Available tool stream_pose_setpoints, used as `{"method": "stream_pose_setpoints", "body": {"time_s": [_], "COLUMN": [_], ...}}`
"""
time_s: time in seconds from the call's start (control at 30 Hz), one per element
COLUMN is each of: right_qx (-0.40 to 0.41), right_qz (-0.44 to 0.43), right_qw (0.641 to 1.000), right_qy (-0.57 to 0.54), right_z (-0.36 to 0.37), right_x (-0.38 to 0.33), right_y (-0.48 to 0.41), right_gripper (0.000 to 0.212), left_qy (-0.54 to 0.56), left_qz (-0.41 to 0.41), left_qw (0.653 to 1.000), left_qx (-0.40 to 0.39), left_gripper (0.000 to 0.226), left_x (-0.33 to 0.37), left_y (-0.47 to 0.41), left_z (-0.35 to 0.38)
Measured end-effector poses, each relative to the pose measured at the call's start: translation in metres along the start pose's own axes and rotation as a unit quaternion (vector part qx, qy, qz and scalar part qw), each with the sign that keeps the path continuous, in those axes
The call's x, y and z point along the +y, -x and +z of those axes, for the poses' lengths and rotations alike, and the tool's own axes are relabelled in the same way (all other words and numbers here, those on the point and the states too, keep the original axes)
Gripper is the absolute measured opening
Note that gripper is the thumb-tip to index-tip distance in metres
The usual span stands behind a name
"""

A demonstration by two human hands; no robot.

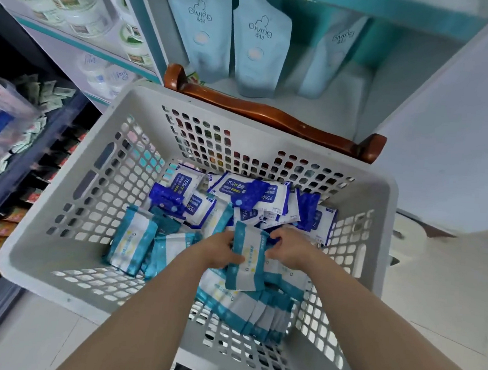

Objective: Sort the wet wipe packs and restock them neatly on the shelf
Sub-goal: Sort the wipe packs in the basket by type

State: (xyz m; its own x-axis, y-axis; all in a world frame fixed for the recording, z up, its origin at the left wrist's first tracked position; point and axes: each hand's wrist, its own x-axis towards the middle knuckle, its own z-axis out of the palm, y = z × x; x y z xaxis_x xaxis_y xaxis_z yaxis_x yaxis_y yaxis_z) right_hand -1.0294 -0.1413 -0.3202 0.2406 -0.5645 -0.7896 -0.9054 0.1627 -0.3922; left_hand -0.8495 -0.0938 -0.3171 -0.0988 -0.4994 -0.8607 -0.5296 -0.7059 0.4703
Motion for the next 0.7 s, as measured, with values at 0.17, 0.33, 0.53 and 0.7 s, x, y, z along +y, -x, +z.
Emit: {"method": "stream_pose_setpoints", "body": {"time_s": [0.17,0.33,0.53,0.7], "right_qx": [0.024,-0.051,-0.082,-0.007], "right_qz": [-0.027,-0.033,-0.017,-0.078], "right_qw": [0.998,0.998,0.996,0.996], "right_qy": [-0.042,0.000,0.020,-0.046], "right_z": [0.006,0.011,0.006,-0.001], "right_x": [0.001,0.003,0.000,-0.021], "right_y": [-0.006,-0.008,-0.005,0.004], "right_gripper": [0.040,0.049,0.033,0.026], "left_qy": [-0.078,-0.133,-0.151,-0.078], "left_qz": [0.020,0.009,0.025,0.050], "left_qw": [0.996,0.991,0.988,0.994], "left_qx": [0.027,0.010,0.008,0.062], "left_gripper": [0.056,0.039,0.035,0.045], "left_x": [-0.008,-0.018,-0.021,-0.015], "left_y": [-0.003,-0.013,-0.017,0.003], "left_z": [-0.005,-0.003,-0.005,-0.032]}}
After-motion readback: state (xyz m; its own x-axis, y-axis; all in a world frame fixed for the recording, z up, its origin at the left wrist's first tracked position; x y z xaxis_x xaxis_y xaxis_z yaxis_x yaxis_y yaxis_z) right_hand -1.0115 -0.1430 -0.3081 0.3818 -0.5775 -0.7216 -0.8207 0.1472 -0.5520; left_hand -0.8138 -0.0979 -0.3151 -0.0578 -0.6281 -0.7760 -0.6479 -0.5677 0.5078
